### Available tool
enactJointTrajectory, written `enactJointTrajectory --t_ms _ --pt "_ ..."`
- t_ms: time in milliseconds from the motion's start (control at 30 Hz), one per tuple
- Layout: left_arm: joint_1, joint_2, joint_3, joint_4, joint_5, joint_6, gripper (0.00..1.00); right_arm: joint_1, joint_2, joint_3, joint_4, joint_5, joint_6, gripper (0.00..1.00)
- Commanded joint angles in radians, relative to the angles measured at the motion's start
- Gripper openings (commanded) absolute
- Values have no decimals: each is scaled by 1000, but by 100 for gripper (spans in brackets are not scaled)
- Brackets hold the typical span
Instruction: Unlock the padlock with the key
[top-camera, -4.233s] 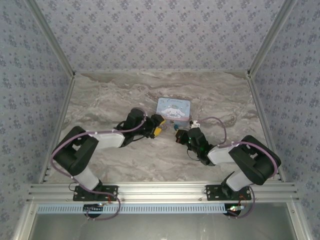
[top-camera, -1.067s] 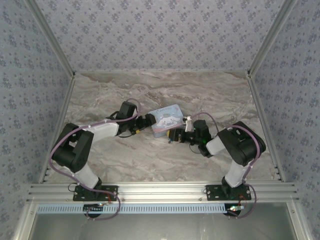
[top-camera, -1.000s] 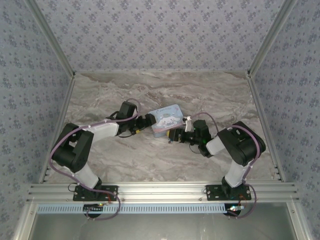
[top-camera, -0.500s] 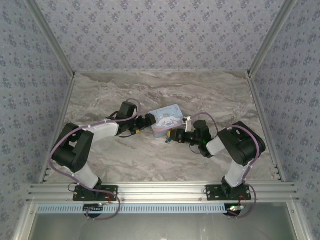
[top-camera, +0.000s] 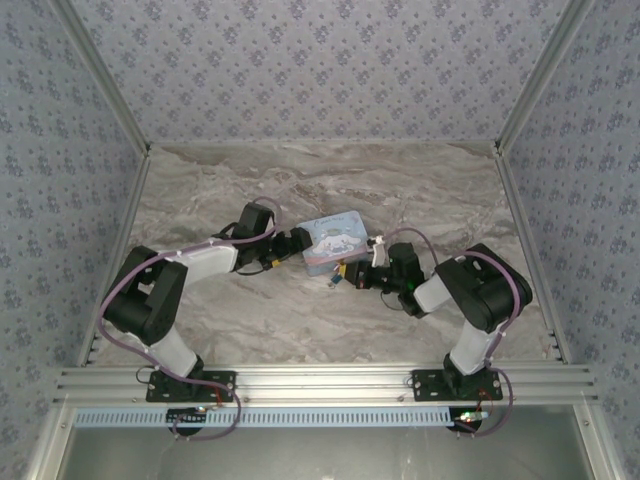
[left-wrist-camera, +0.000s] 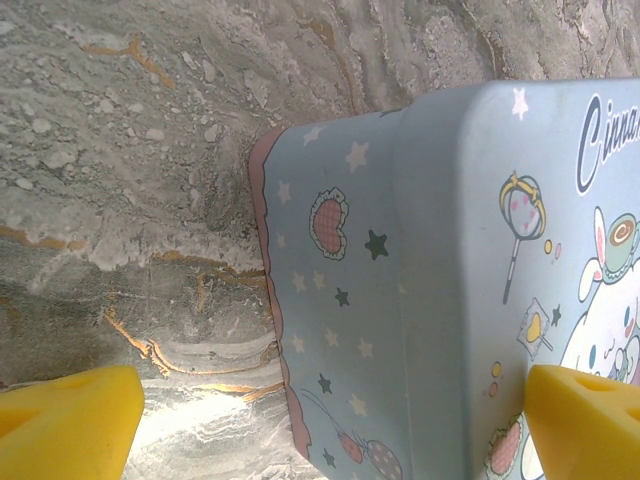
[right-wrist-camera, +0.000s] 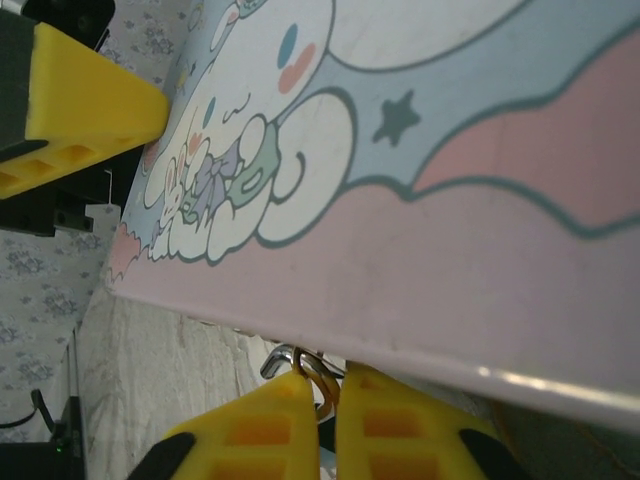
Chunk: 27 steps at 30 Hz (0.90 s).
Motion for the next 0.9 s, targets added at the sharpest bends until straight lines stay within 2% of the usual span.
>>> enactJointTrajectory --t_ms 0,300,467,733,867 --pt "-1 22 -30 -108 -55 7 97 -5 -34 -8 -14 31 -4 2" --pt "-1 17 -38 -119 -70 14 97 -49 -129 -62 -31 97 39 0" --pt "-1 17 -39 -120 -71 15 97 -74 -212 -68 -108 124 51 0" --pt "0 11 -32 -119 -61 14 97 -120 -471 -115 -369 206 1 0" --pt "0 -20 -14 -104 -50 17 98 -121 -663 -75 -676 238 -114 0"
